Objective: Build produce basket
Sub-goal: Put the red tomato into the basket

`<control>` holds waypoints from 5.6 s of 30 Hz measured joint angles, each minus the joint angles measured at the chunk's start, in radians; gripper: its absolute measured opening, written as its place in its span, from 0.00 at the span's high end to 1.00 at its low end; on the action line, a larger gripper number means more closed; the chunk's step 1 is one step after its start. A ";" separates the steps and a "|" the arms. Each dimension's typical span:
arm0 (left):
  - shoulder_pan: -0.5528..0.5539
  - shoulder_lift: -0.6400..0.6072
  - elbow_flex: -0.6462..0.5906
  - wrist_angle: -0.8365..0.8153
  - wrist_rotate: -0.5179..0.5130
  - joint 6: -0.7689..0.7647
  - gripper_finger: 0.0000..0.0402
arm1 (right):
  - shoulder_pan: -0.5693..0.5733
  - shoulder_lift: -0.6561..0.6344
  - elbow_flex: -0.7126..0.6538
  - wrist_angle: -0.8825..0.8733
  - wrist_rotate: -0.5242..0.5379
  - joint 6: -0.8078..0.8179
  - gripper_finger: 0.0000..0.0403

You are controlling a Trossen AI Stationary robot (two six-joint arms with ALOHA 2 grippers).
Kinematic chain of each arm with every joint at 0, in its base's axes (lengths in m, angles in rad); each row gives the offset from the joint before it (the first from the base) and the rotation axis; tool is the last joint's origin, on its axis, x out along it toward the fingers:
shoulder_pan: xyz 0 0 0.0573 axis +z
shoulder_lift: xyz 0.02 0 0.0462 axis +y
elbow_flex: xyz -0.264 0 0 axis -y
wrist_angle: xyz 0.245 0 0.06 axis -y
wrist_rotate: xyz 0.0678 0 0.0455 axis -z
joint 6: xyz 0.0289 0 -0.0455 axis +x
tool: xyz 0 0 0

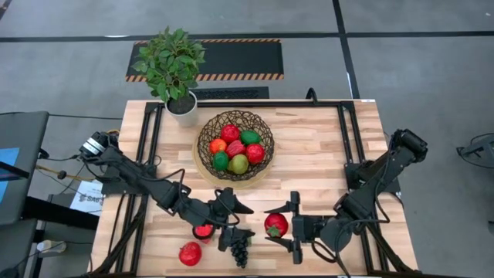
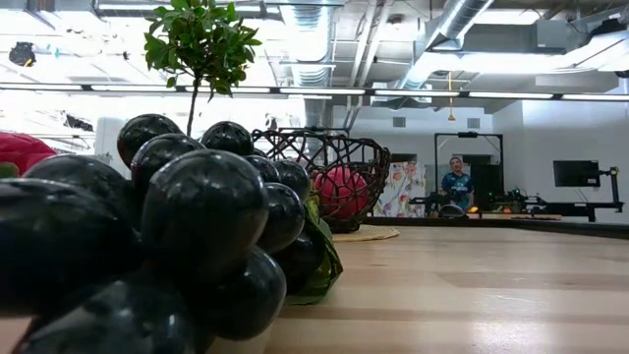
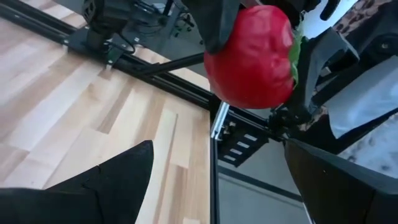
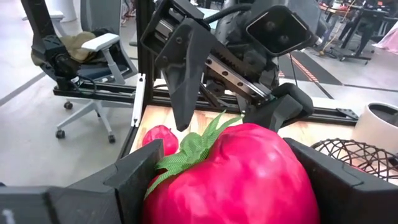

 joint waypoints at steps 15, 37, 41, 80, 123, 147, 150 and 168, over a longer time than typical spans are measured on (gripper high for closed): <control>-0.001 0.000 0.000 0.004 0.001 0.003 0.14 | 0.000 0.000 0.000 0.001 -0.006 0.003 0.20; -0.001 0.000 0.000 0.003 0.026 -0.015 0.14 | 0.000 0.000 0.000 0.001 -0.008 0.001 0.20; -0.001 0.000 0.000 0.003 0.026 -0.015 0.14 | 0.000 0.000 0.000 0.001 -0.008 0.000 0.20; -0.025 0.000 0.000 0.002 0.152 -0.109 0.14 | -0.013 0.000 0.000 0.002 -0.012 0.000 0.20; -0.007 0.000 0.001 -0.028 0.238 -0.053 0.14 | -0.020 0.000 0.000 0.023 -0.014 0.024 0.20; -0.004 0.000 0.000 -0.024 0.106 -0.059 0.14 | -0.025 0.000 0.000 0.030 -0.015 0.021 0.20; -0.003 0.000 0.000 -0.009 0.078 -0.086 0.14 | -0.025 0.000 0.000 0.030 -0.016 0.020 0.20; 0.057 0.000 0.000 0.105 0.045 -0.003 0.14 | -0.101 0.000 0.000 0.031 -0.099 0.011 0.20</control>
